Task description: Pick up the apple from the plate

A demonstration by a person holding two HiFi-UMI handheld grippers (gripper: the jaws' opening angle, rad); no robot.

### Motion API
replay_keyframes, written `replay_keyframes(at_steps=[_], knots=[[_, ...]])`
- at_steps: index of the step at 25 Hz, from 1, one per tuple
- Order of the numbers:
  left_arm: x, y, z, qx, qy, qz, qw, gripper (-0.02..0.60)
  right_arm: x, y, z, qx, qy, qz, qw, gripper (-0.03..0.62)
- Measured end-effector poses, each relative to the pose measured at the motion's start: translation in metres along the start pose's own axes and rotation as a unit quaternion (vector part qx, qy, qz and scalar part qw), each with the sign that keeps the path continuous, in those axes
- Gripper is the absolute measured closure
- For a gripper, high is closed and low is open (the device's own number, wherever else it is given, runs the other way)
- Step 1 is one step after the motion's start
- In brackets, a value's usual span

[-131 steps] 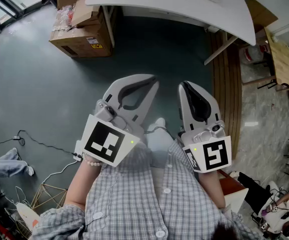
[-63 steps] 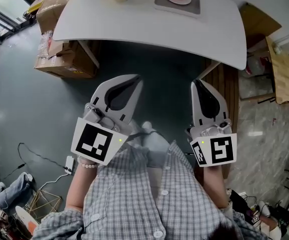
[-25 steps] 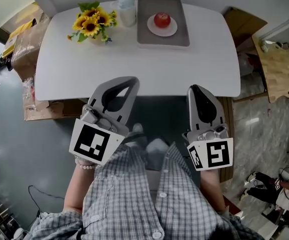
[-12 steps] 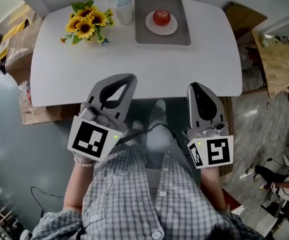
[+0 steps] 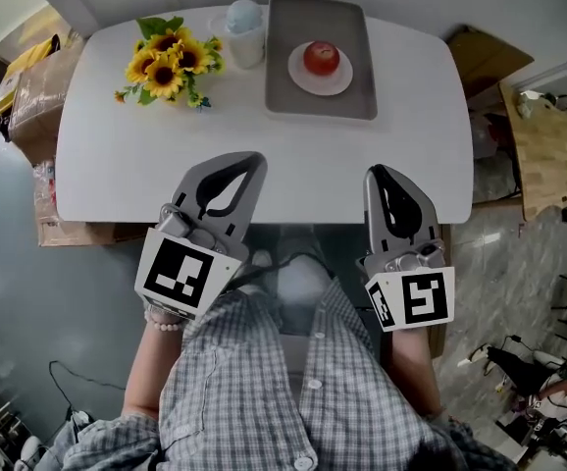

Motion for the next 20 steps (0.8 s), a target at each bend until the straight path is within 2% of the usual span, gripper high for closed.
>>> replay_keyframes(at_steps=[8,14,20], knots=[[-0.007,-0.044,0.024,-0.018,0.008,0.013,0.9997,0.571,0.015,-0.045,-0.031,-0.016,0.002,0.019,1.0,0.562],[-0.001,-0.085,0.049,-0.056,0.018,0.051,0.9969,0.571,0.037,-0.08,-0.053,-0.031,-0.003,0.054,0.998,0.562],[0.008,-0.119,0.067,-0.067,0.052,0.067,0.9941,0.571,0.065,-0.116,-0.07,-0.054,-0.022,0.081,0.995,0.562]])
Point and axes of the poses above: the fingertips, and each gripper's own axes: y backward along the fingers, z to its left, x out of its underside, the point moved 2 cm from there along y, backward along the fingers, and after that the axes turned 13 degrees about y, right-handed, at the moved point
